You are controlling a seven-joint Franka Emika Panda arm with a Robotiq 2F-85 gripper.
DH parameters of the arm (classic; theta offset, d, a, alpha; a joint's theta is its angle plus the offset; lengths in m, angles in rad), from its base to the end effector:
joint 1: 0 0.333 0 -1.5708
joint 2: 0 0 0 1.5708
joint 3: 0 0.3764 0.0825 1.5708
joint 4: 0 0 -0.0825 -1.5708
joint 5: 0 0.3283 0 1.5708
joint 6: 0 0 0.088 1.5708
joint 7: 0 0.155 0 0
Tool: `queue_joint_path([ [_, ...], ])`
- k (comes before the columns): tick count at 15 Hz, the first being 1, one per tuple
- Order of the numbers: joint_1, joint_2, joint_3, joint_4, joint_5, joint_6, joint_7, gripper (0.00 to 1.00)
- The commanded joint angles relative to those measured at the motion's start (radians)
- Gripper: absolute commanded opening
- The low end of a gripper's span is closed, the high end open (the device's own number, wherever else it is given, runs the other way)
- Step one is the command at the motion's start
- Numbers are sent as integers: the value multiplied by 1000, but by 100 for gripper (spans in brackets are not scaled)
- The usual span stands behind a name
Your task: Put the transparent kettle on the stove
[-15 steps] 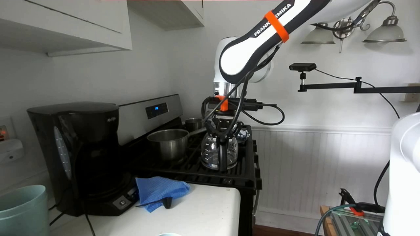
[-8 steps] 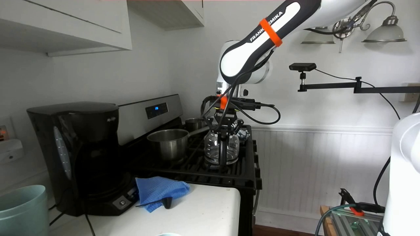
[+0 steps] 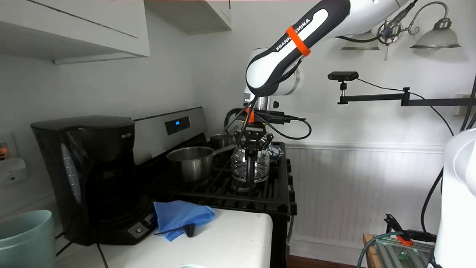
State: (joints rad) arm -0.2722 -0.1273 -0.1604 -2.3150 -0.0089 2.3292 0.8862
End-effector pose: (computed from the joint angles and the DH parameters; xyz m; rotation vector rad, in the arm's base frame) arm 0.4155 -0.1944 0.4524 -2.4476 1.8864 -0.2063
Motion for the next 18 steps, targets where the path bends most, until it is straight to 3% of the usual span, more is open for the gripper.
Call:
queue_joint_path([
  [1, -4, 50, -20, 49, -29, 9, 5, 8],
  [7, 0, 71, -37, 70, -24, 4, 4, 8],
  [8, 0, 72, -39, 72, -24, 4, 3, 16],
  [9, 0, 73, -41, 72, -26, 6, 6, 58],
  [10, -1, 74, -43, 74, -27, 7, 8, 59],
  [15, -1, 79, -60, 79, -24, 3, -2, 94],
  [18, 0, 60, -62, 76, -30, -4, -1, 100],
])
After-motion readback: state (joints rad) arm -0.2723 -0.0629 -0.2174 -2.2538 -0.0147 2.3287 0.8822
